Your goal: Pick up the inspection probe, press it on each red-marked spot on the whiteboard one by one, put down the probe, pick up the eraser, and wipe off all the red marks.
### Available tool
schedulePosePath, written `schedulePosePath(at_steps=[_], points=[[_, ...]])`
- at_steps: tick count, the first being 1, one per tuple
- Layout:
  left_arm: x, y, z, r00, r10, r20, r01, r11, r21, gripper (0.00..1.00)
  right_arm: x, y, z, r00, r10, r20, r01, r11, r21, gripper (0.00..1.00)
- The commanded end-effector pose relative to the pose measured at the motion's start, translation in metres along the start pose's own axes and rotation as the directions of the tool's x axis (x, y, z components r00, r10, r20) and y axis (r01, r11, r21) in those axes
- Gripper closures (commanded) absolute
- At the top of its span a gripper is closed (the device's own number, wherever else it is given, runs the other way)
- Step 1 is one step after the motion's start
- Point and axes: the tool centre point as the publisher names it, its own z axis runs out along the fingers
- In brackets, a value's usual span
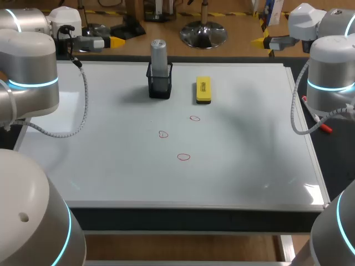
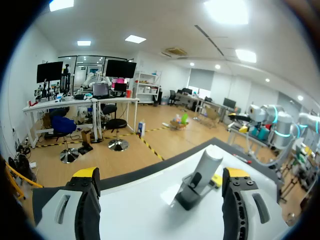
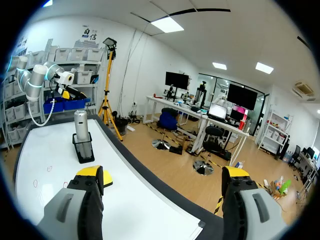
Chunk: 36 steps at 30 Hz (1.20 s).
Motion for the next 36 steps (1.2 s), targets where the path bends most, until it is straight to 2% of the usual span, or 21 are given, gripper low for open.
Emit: schedulePosePath(at_steps=[1,30,36], points=[[-0.0003,0.0005,0.0002,1.000,0.000,0.000,0.000,1.000,0.001,0.00,-0.0003,-0.0002,0.0002,1.000,0.000,0.000,0.000,1.000,0.000,0.00],[-0.0003,0.0005,0.0002,1.000,0.000,0.000,0.000,1.000,0.001,0.00,-0.0003,-0.0002,0.0002,1.000,0.000,0.000,0.000,1.000,0.000,0.00],[0.0053,0.0016,0.0081,0.993,0.058,-0.102,-0.061,0.998,-0.033,0.00,-0.0003,-0.0002,0.0002,1.000,0.000,0.000,0.000,1.000,0.000,0.00]])
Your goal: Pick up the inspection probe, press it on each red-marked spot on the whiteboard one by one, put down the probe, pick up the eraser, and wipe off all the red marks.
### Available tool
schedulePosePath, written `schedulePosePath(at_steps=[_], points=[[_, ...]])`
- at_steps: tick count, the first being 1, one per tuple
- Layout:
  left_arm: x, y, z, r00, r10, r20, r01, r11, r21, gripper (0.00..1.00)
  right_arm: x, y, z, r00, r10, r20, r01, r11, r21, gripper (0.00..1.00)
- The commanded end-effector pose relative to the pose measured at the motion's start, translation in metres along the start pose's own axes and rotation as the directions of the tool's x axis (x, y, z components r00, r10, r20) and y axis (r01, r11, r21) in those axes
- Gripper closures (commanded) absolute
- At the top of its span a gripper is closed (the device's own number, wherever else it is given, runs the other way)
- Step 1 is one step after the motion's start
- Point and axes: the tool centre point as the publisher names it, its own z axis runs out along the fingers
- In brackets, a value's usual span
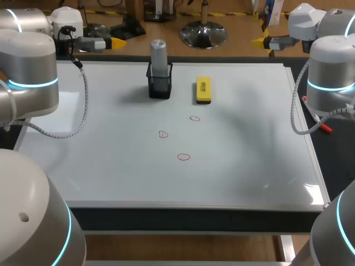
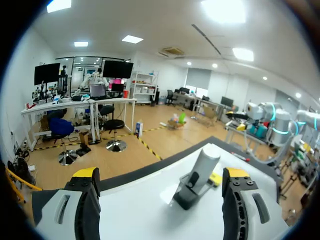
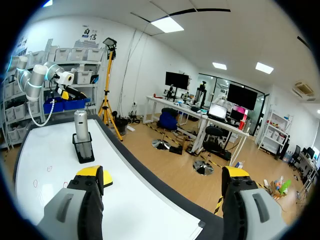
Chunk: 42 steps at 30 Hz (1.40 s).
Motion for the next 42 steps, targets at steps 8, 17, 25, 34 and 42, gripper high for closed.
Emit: schedulePosePath(at_steps=[8,17,25,34,42], points=[[0.016,-0.004,0.014,0.929,0.170,-0.328,-0.178,0.984,0.004,0.00,0.000,0.000,0.000,1.000,0.000,-0.001,0.000,1.000,0.000,0.00],[0.043,-0.006,0.025,0.792,0.272,-0.546,-0.288,0.956,0.058,0.00,0.000,0.000,0.000,1.000,0.000,-0.001,0.000,1.000,0.000,0.00],[0.064,0.002,0.035,0.726,0.272,-0.631,-0.278,0.956,0.093,0.00,0.000,0.000,0.000,1.000,0.000,-0.001,0.000,1.000,0.000,0.00],[0.087,0.015,0.055,0.671,0.276,-0.689,-0.279,0.954,0.111,0.00,0.000,0.000,0.000,1.000,0.000,-0.001,0.000,1.000,0.000,0.00],[0.097,0.022,0.071,0.658,0.294,-0.694,-0.280,0.950,0.138,0.00,0.000,0.000,0.000,1.000,0.000,-0.001,0.000,1.000,0.000,0.00]])
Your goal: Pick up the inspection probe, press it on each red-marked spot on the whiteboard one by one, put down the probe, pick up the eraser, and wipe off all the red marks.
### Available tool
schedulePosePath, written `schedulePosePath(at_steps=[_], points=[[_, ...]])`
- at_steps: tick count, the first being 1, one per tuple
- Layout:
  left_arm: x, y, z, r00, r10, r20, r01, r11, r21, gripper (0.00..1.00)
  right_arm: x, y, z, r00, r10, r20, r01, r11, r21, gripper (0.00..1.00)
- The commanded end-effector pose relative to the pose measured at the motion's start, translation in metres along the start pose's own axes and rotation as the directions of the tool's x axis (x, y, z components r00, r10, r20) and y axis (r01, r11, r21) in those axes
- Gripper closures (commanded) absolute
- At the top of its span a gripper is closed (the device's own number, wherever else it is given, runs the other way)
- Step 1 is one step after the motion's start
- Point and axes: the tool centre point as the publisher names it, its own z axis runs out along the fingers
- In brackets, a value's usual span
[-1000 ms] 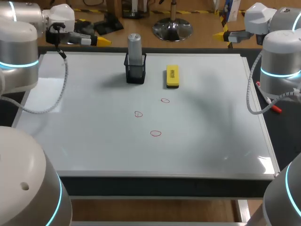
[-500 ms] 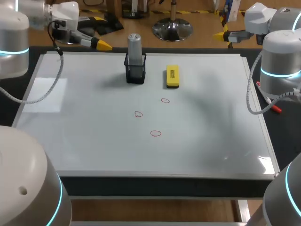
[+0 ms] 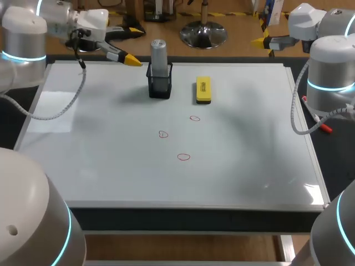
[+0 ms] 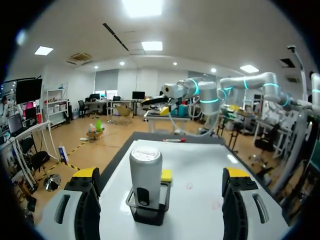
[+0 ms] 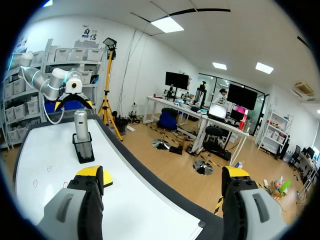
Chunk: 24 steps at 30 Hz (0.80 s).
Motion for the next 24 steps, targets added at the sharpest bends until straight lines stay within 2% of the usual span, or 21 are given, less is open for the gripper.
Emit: schedulePosePath(at_steps=[1,24], points=[[-0.008,0.007,0.010,0.999,0.002,-0.038,-0.001,1.000,0.014,0.00,0.000,0.000,0.000,1.000,0.000,-0.001,0.000,1.000,0.000,0.00],[-0.031,0.028,0.064,0.998,-0.035,-0.046,0.038,0.997,0.068,0.00,0.000,0.000,0.000,1.000,0.000,-0.001,0.000,1.000,0.000,0.00]])
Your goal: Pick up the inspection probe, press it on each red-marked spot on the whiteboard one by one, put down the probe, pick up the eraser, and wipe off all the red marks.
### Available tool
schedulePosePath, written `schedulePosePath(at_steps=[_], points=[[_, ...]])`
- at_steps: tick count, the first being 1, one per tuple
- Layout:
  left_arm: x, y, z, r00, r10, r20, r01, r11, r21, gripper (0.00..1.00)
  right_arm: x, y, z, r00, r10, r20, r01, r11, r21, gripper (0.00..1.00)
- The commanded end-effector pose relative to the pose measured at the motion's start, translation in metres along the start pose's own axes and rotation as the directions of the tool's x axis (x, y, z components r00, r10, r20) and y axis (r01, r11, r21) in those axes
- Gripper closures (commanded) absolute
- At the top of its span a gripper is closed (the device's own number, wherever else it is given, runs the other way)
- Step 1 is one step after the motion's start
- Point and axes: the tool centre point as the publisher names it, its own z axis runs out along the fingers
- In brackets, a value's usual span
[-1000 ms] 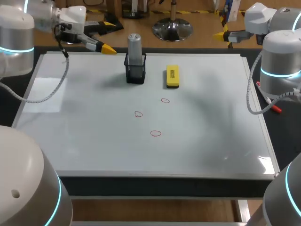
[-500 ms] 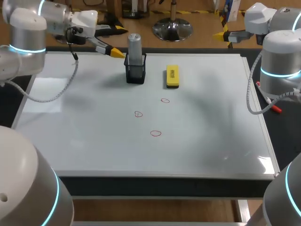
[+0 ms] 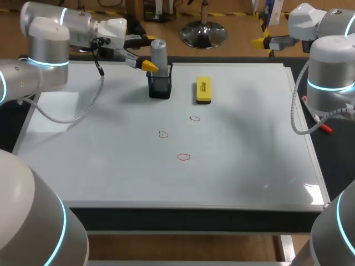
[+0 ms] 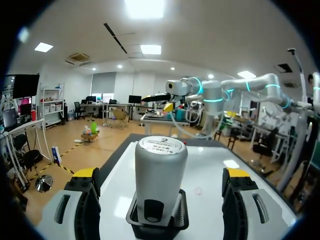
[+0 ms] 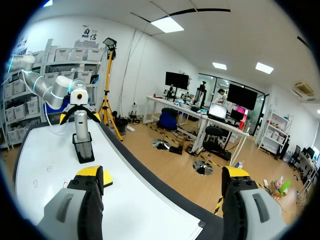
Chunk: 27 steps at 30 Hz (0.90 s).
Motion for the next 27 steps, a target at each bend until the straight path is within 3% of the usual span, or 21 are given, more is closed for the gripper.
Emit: schedulePosePath(at_steps=[1,27], points=[[-0.009,0.006,0.010,1.000,-0.003,-0.007,0.003,1.000,0.005,0.00,0.000,0.000,0.000,1.000,0.000,-0.001,0.000,1.000,0.000,0.00],[-0.014,0.002,0.023,0.998,-0.006,0.060,0.006,1.000,0.001,0.00,0.000,0.000,0.000,1.000,0.000,-0.001,0.000,1.000,0.000,0.00]])
